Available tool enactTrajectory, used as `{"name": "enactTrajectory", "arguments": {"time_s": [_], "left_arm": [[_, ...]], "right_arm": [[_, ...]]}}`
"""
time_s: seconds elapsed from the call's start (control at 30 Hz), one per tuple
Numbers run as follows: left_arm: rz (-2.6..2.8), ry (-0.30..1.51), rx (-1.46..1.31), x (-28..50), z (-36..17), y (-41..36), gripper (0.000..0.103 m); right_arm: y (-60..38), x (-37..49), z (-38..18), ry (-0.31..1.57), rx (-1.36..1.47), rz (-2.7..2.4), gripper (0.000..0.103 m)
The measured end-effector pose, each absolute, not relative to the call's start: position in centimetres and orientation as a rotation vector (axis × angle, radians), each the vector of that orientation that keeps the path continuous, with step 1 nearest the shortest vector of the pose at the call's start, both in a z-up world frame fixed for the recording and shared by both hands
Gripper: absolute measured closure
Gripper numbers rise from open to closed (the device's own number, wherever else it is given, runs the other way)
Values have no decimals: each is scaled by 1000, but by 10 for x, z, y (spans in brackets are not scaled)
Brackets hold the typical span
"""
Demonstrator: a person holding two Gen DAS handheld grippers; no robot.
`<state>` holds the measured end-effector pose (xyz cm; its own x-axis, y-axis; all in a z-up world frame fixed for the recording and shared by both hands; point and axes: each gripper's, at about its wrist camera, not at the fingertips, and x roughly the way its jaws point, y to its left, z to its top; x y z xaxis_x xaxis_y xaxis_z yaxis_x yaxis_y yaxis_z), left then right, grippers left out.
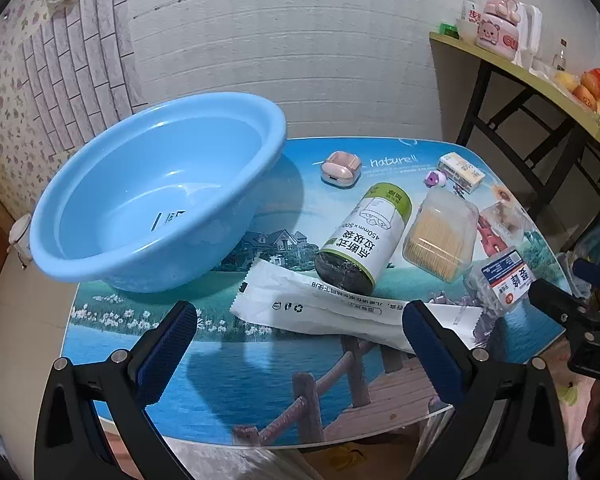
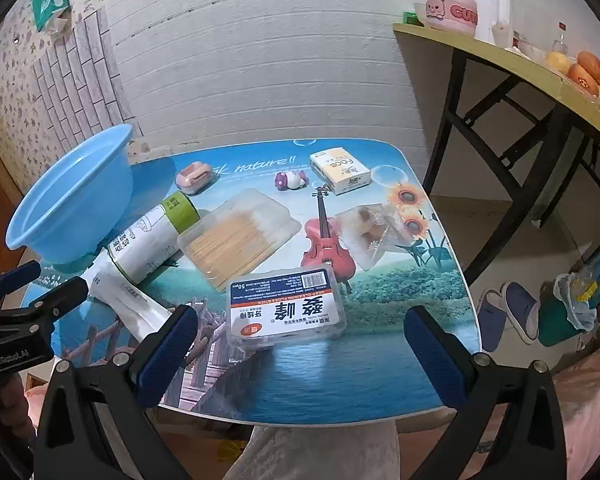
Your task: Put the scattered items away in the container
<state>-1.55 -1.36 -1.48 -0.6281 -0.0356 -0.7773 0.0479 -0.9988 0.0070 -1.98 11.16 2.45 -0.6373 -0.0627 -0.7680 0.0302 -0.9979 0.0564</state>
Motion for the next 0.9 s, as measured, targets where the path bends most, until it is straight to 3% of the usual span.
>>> {"name": "enactTrajectory", "arguments": {"time_s": [0.57,0.73,0.9], "left_arm": [[-2899,-250,1456,-17,-40,2,0],[-2936,-415,1472,-13,-47,8,0],[-3010,-758,1437,-10,-47,21,0]], "right_arm": [[118,-29,4,8,1338,-2718,0],[115,-34,-2,28,1348,-2694,0],[112,-40,-6,59,1360,-2676,0]]}}
